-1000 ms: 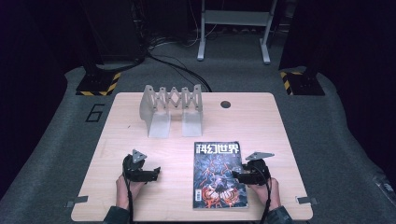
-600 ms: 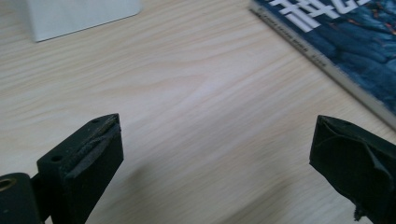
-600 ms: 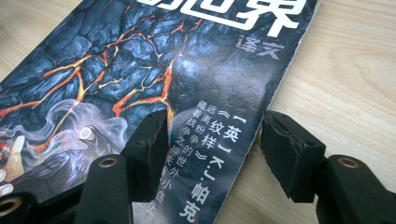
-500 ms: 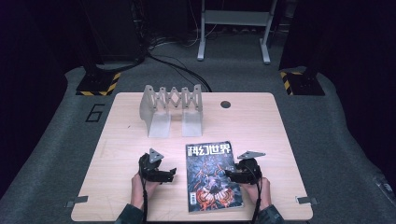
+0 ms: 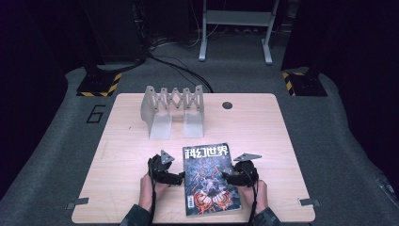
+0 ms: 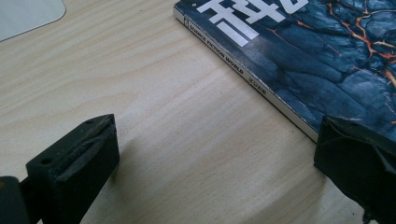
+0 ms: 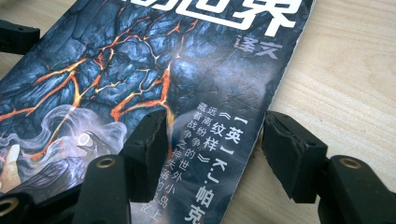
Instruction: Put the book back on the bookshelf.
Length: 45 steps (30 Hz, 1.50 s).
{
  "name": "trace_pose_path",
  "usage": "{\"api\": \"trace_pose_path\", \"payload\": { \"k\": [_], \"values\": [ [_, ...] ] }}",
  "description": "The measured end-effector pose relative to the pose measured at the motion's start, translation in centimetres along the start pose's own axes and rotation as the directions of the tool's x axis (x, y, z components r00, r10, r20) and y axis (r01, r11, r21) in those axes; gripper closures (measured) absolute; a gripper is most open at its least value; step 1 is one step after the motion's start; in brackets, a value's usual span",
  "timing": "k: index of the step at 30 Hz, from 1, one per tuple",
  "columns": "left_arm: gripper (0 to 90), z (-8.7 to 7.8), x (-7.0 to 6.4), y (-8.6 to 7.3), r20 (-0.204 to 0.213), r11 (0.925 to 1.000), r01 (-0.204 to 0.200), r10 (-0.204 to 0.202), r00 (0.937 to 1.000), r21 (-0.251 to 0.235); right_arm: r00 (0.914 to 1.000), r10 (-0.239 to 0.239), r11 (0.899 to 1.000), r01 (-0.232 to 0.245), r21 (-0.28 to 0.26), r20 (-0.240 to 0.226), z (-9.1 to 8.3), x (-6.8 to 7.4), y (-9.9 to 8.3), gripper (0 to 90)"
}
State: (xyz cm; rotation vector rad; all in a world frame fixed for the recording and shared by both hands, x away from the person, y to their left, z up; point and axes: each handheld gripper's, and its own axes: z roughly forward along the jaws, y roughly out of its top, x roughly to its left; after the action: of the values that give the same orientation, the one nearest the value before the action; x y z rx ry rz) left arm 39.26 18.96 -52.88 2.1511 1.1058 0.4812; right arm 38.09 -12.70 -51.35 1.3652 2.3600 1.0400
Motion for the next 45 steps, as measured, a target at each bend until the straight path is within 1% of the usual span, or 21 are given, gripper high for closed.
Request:
{"api": "trace_pose_path", "payload": {
  "k": [2,5,10,12,15,16,17,18,19,20,22,24,25,31,38,39,40,41,42,44,45],
  "values": [
    [0.0,0.1,0.0,0.0,-0.006,0.9999,0.002,-0.002,1.0000,-0.013,0.9999,0.012,1.000,-0.012,0.003,0.002,0.0,0.1,0.0,39.9],
    [0.0,0.3,0.3,0.1,-0.002,0.9999,0.006,-0.006,1.0000,-0.010,0.9999,-0.006,1.000,0.006,0.000,0.013,0.0,0.3,0.0,39.6],
    [0.0,0.4,0.6,0.3,-0.003,0.9999,0.002,-0.002,1.0000,-0.012,0.9999,-0.002,1.000,0.002,0.002,0.010,0.1,0.3,0.0,39.4],
    [0.0,0.5,0.6,0.3,-0.003,0.9999,0.002,-0.002,1.0000,-0.013,0.9993,-0.034,0.998,0.035,0.047,-0.016,0.0,-0.2,0.5,39.0],
    [0.0,0.4,0.5,0.3,-0.003,0.9999,0.001,-0.001,1.0000,-0.012,0.9985,-0.043,0.996,0.046,0.077,-0.034,0.1,-0.5,1.0,38.2],
    [0.0,0.4,0.5,0.3,-0.003,0.9999,0.001,-0.001,1.0000,-0.013,0.9981,-0.043,0.993,0.048,0.110,-0.045,0.1,-0.6,1.4,36.9],
    [0.0,0.4,0.5,0.3,-0.003,0.9999,0.001,-0.001,1.0000,-0.013,0.9981,-0.043,0.993,0.048,0.110,-0.045,0.1,-0.6,1.4,36.9],
    [0.0,0.4,0.5,0.3,-0.004,0.9999,0.002,-0.002,1.0000,-0.011,0.9966,-0.066,0.990,0.072,0.122,-0.049,0.3,-1.0,1.8,36.6],
    [0.0,0.4,0.5,0.3,-0.004,0.9999,0.002,-0.002,1.0000,-0.013,0.9968,-0.067,0.990,0.072,0.123,-0.043,0.5,-1.1,2.0,36.5],
    [0.0,0.4,0.5,0.3,-0.004,0.9999,0.002,-0.002,1.0000,-0.013,0.9968,-0.067,0.990,0.072,0.123,-0.043,0.5,-1.1,2.0,36.5],
    [0.0,0.4,0.5,0.3,-0.003,0.9999,0.001,-0.001,1.0000,-0.013,0.9966,-0.060,0.985,0.068,0.156,-0.056,0.7,-1.6,2.7,36.4],
    [0.0,0.4,0.5,0.3,-0.004,0.9999,0.002,-0.002,1.0000,-0.012,0.9970,-0.055,0.984,0.064,0.164,-0.055,0.8,-1.7,3.0,36.3],
    [0.1,0.4,0.5,0.3,-0.004,0.9999,0.001,-0.001,1.0000,-0.013,0.9975,-0.046,0.982,0.055,0.181,-0.055,0.9,-1.8,3.4,36.2],
    [0.1,0.4,0.5,0.3,-0.005,0.9999,0.000,0.000,1.0000,-0.014,0.9965,-0.051,0.974,0.064,0.219,-0.066,1.4,-2.0,4.2,36.5],
    [0.1,0.4,0.5,0.3,-0.005,0.9999,0.001,-0.001,1.0000,-0.014,0.9974,-0.038,0.968,0.052,0.247,-0.062,1.6,-1.9,4.6,36.7],
    [0.1,0.4,0.5,0.3,-0.005,0.9999,0.001,-0.001,1.0000,-0.014,0.9982,-0.026,0.968,0.038,0.248,-0.055,1.6,-1.8,4.6,37.2],
    [0.1,0.4,0.5,0.3,-0.005,0.9999,0.000,0.000,1.0000,-0.014,0.9980,-0.033,0.970,0.044,0.237,-0.053,1.7,-1.8,4.7,37.8],
    [0.1,0.4,0.5,0.3,-0.005,0.9999,0.000,0.000,1.0000,-0.014,0.9982,-0.028,0.969,0.040,0.243,-0.052,1.7,-1.9,4.7,38.6],
    [0.1,0.4,0.5,0.3,-0.005,0.9999,0.001,-0.001,1.0000,-0.014,0.9978,-0.038,0.966,0.051,0.254,-0.054,1.7,-2.0,4.8,39.2],
    [0.2,0.4,0.5,0.3,-0.005,0.9999,0.000,0.000,1.0000,-0.014,0.9982,-0.028,0.966,0.041,0.255,-0.053,1.8,-1.9,4.9,39.5],
    [0.2,0.4,0.5,0.3,-0.005,0.9999,0.000,0.000,1.0000,-0.014,0.9980,-0.029,0.961,0.043,0.271,-0.057,1.7,-2.0,5.0,39.7]
  ]
}}
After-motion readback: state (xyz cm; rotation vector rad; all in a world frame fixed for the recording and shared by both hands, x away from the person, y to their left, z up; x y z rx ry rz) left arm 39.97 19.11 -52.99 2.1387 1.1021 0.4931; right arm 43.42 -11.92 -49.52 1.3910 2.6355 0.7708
